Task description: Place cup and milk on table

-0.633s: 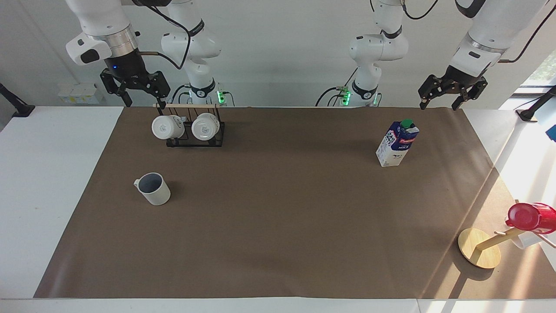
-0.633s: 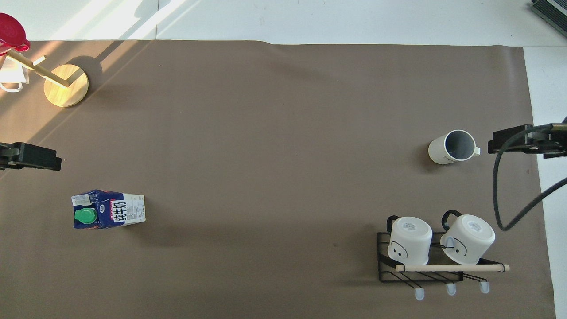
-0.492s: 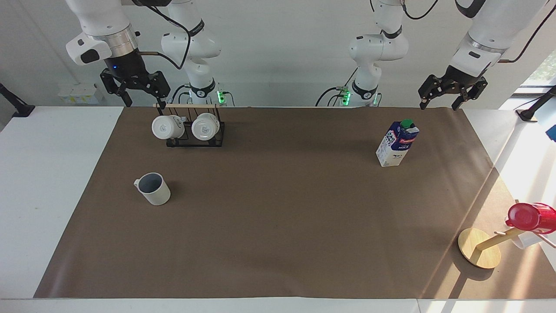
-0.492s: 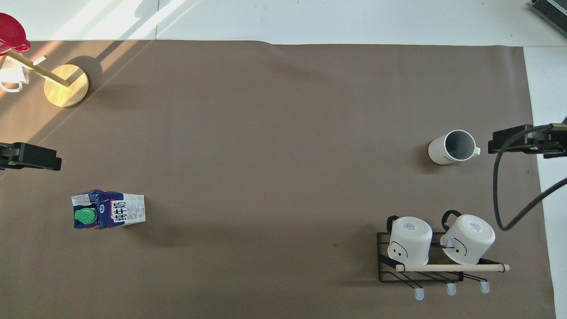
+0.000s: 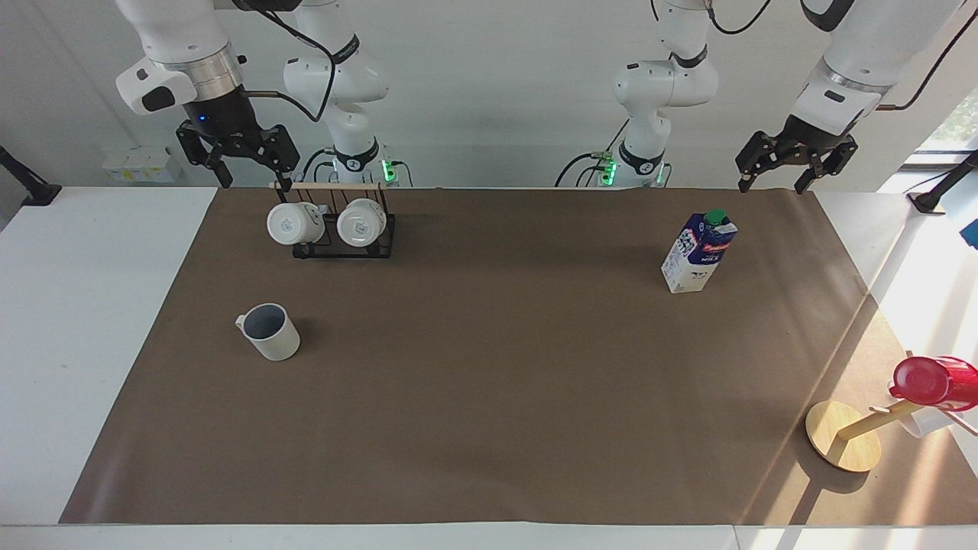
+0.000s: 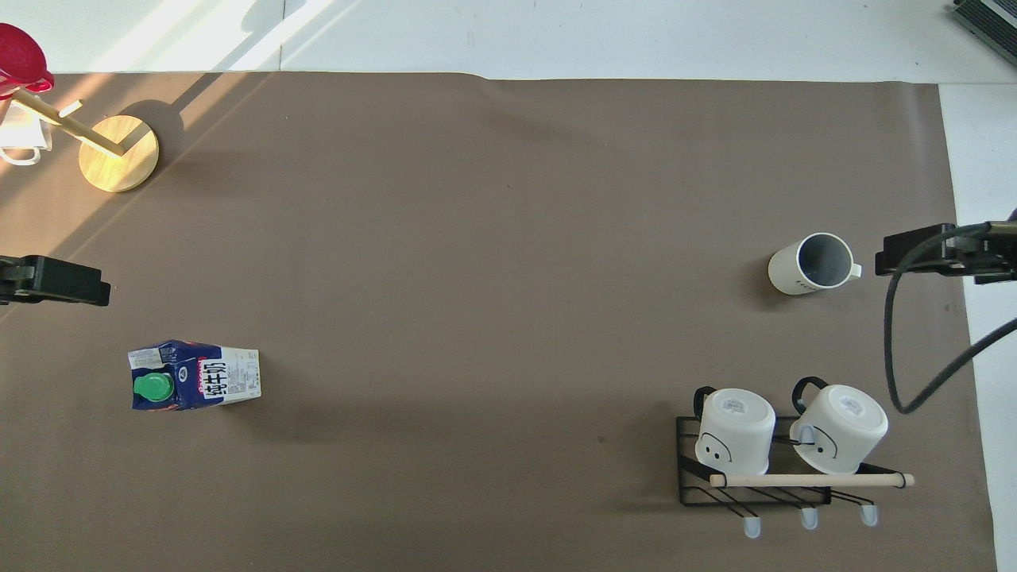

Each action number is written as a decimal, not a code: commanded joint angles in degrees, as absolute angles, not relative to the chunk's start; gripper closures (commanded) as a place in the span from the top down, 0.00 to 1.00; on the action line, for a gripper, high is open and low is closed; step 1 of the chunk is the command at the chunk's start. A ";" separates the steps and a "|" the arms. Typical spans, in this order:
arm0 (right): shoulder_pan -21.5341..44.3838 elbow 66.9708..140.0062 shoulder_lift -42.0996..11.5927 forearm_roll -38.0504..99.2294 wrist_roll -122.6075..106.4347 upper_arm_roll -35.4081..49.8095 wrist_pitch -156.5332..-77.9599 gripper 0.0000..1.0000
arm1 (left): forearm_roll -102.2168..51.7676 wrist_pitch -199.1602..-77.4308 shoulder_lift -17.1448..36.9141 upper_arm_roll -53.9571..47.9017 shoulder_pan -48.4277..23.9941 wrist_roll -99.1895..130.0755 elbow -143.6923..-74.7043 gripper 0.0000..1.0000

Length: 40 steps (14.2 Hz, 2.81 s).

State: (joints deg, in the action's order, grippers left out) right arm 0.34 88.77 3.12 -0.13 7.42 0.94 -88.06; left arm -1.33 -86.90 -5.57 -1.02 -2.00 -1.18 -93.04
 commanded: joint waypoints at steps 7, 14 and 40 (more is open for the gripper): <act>-0.09 89.91 3.96 0.44 5.89 1.23 -88.51 1.00 | -0.53 -85.61 -5.80 -1.23 -1.67 -0.70 -92.37 1.00; -0.09 90.00 4.04 0.44 6.42 1.23 -89.12 1.00 | -0.44 -85.61 -5.80 -1.23 -1.67 -0.70 -92.37 1.00; -0.97 94.46 4.92 0.35 5.89 1.14 -92.89 1.00 | -0.44 -85.25 -6.06 -1.23 -2.28 -0.62 -92.55 1.00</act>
